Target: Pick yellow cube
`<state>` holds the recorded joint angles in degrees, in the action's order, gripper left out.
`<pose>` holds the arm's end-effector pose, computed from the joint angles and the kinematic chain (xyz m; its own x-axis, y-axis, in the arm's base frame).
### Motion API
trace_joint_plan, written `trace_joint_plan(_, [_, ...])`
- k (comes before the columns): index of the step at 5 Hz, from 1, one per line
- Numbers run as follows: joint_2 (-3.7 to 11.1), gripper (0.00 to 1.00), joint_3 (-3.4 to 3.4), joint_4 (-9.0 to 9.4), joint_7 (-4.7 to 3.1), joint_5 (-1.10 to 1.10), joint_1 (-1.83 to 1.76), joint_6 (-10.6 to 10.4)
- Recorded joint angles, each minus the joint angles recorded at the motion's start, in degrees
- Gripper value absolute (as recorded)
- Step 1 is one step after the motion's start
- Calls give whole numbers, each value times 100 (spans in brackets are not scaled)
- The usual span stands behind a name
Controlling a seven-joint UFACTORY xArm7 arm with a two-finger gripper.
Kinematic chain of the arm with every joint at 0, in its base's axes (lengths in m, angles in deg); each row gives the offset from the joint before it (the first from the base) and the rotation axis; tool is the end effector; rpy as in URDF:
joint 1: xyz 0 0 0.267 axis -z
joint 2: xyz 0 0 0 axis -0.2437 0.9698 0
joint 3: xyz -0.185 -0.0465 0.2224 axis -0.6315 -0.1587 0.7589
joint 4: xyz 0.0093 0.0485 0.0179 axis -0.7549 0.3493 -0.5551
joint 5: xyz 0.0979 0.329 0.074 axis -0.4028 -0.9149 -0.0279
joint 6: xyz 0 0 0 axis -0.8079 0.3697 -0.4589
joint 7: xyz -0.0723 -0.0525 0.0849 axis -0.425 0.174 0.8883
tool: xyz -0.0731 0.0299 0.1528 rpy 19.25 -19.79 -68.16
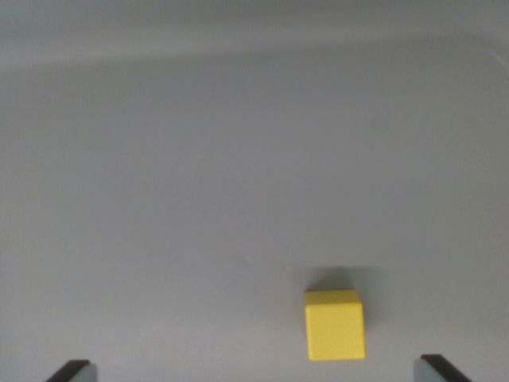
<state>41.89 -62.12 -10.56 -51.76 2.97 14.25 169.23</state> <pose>0.4726 -0.0161 0.2856 0.9981 -0.0381 -0.0486 -0.0409 -0.9974 -0.0589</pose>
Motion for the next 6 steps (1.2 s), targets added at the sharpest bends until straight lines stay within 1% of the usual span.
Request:
trace_joint_plan(1, [0,0,0,0,0,0,0,0])
trace_joint_plan(2, [65,0,-30,190,-101,-25,2,-234])
trace_joint_plan(3, [65,0,-30,190,-101,-25,2,-234])
trace_joint_plan(4, [132,0,-60,384,-204,-51,4,-473])
trace_joint_plan(5, [132,0,-60,384,-204,-51,4,-473])
trace_joint_plan(6, [204,0,-93,592,-315,-78,6,-729])
